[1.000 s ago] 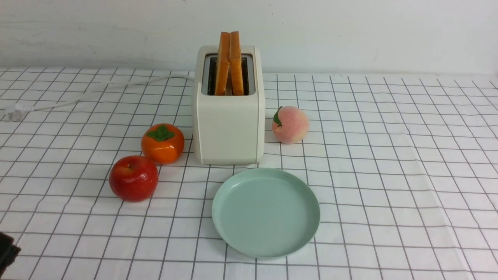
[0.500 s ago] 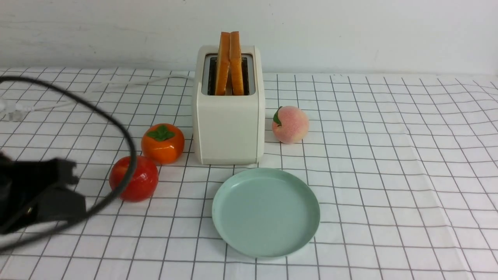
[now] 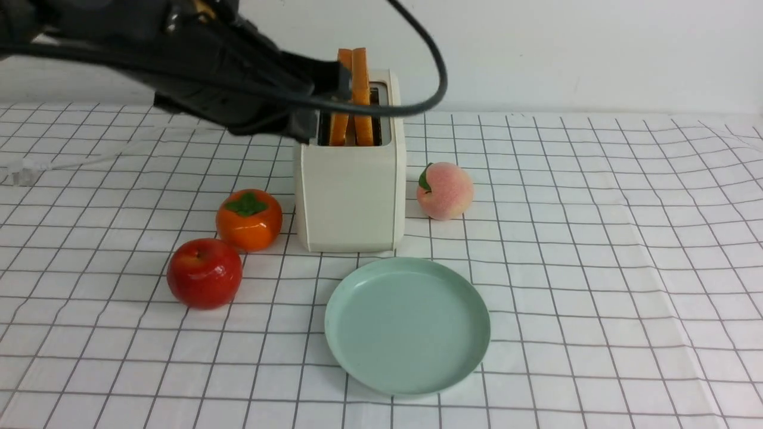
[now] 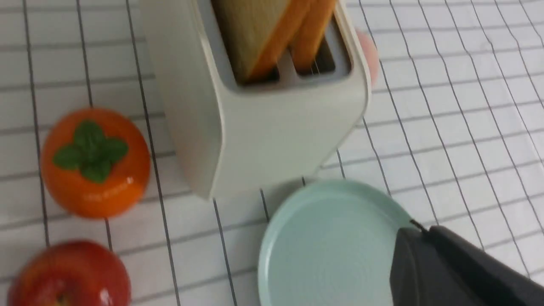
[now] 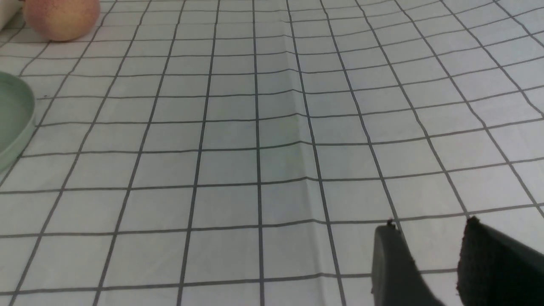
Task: Take toasted bread from bread machine on white checkered table place on plate.
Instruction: 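Reach for a toast slice standing in the toaster with the left gripper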
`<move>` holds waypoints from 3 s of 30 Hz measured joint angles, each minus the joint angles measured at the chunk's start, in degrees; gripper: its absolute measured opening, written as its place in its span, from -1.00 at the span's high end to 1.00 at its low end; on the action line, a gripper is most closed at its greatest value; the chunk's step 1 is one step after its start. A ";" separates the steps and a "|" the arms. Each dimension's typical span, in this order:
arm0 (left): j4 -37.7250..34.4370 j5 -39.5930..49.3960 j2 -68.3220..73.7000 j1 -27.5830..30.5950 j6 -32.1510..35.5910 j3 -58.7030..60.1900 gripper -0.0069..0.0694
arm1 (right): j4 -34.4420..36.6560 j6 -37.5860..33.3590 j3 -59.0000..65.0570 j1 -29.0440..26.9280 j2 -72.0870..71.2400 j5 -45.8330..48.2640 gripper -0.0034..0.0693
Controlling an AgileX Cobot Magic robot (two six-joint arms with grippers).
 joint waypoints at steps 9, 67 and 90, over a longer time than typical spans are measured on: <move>3.26 -6.96 12.44 -0.02 6.57 -8.07 -0.01 | 0.00 0.00 0.00 0.00 0.00 0.00 0.25; 18.50 -22.67 19.42 2.33 1.20 -8.50 0.22 | -0.13 -0.05 0.00 0.00 0.00 0.00 0.25; 18.50 -28.05 22.32 2.38 1.15 -8.50 0.58 | -0.13 -0.05 0.00 0.00 0.00 0.00 0.25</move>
